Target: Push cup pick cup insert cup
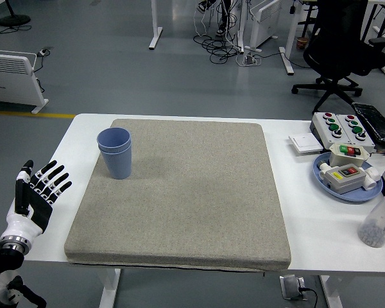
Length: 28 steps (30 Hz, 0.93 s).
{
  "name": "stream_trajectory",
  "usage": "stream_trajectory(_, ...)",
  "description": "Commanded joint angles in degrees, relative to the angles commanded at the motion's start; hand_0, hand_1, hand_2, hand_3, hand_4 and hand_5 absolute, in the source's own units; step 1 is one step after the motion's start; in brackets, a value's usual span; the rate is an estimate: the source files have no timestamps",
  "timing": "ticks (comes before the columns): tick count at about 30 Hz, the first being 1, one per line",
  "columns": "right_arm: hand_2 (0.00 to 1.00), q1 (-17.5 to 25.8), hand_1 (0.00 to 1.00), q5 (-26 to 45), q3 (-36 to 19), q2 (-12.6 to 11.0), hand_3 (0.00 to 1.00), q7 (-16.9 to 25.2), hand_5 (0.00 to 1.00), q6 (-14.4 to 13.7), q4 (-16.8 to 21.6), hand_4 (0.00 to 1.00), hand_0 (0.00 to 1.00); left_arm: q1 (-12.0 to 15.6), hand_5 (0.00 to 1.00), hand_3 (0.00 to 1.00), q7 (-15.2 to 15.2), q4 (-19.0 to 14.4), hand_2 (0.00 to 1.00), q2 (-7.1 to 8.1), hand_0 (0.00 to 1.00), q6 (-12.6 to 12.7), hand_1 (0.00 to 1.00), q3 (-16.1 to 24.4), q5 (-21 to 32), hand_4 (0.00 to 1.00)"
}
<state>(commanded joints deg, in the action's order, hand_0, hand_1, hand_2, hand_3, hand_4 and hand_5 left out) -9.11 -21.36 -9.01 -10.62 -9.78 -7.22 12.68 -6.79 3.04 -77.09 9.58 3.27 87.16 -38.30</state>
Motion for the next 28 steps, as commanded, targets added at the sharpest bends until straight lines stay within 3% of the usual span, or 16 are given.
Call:
stream_trajectory(13,0.710,0.5,0.667,-2.9,-1.6,-0.1,0.598,-0.7,0.391,0.2,0.1,0.164,0.729,0.1,0.998,0.736,0.1,0.2,0.768,0.34,0.712,0.0,0.771,-0.2,-0.1,0.652)
stream_trajectory(28,0.710,0.6,0.667,-0.9,-0.2,0.0,0.599,-0.2,0.390,0.1,0.1,0.164,0.729,0.4,0.998,0.736,0.2,-0.1,0.768,0.15,0.711,0.0,0.771,0.4,-0.2,0.651)
